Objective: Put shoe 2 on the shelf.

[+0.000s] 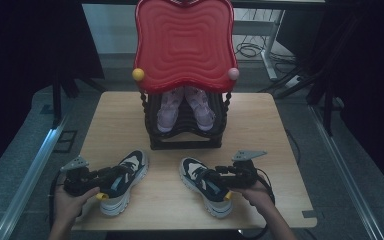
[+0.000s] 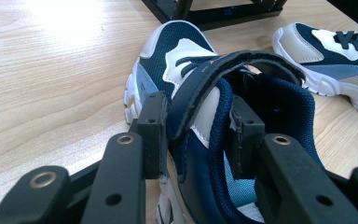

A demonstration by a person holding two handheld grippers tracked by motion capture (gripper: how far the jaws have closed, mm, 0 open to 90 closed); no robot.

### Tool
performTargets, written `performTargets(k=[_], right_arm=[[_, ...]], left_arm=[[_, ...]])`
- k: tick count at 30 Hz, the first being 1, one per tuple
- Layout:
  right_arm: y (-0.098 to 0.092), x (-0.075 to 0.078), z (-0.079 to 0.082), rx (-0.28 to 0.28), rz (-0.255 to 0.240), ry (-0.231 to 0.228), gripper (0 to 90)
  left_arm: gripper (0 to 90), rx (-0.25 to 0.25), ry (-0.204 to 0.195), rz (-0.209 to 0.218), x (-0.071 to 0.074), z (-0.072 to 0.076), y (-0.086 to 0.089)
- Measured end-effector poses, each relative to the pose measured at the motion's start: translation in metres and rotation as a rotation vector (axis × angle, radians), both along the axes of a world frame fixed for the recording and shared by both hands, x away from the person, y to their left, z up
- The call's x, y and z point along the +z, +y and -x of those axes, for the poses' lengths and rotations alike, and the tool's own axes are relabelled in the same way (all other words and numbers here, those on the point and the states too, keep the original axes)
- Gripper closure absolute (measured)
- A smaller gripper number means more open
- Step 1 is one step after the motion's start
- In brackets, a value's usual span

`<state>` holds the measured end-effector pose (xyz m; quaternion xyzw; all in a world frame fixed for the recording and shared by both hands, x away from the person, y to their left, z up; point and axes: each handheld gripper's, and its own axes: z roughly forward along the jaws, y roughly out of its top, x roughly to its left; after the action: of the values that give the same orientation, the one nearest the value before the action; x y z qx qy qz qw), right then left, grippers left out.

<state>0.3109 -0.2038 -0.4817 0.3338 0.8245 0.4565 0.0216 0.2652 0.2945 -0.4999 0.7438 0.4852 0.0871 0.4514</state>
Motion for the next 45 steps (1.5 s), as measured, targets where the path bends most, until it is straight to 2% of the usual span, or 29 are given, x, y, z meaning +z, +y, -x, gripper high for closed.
performTargets(k=[5,8,12,15,22,27,30,36,39,42,45], right_arm=[[0.004,0.0,-0.005,0.009,0.054,0.043,61.4],[0.006,0.0,-0.007,0.003,0.064,0.053,62.9],[0.007,0.001,-0.006,-0.002,0.077,0.044,66.9],[0.007,0.0,-0.004,-0.021,0.066,0.033,70.1],[0.005,0.0,-0.001,-0.037,0.058,0.011,71.6],[0.0,-0.001,0.002,-0.066,0.04,0.002,71.8],[-0.005,-0.001,0.006,-0.09,0.011,-0.012,71.9],[-0.018,0.0,0.01,-0.136,-0.064,-0.033,72.1],[-0.023,-0.001,0.012,-0.152,-0.096,-0.028,72.1],[-0.027,-0.001,0.015,-0.168,-0.118,-0.03,72.0],[-0.03,-0.001,0.019,-0.177,-0.134,-0.038,72.0]], left_arm=[[63.4,0.0,0.001,0.001,0.0,0.0,0.0],[63.5,0.001,0.001,0.001,0.0,0.0,0.0],[64.7,0.003,-0.003,-0.004,0.0,0.0,-0.001],[66.7,0.005,-0.007,-0.011,0.0,0.001,-0.001],[69.1,0.026,-0.017,-0.017,0.0,0.003,-0.002],[69.7,0.044,-0.021,-0.017,0.001,0.005,-0.001],[69.6,0.057,-0.027,-0.012,0.002,0.006,0.001],[69.5,0.076,-0.045,0.019,0.007,0.01,0.003],[69.4,0.079,-0.056,0.038,0.01,0.012,0.004],[69.3,0.089,-0.058,0.073,0.011,0.013,0.005],[69.2,0.093,-0.059,0.089,0.013,0.014,0.006]])
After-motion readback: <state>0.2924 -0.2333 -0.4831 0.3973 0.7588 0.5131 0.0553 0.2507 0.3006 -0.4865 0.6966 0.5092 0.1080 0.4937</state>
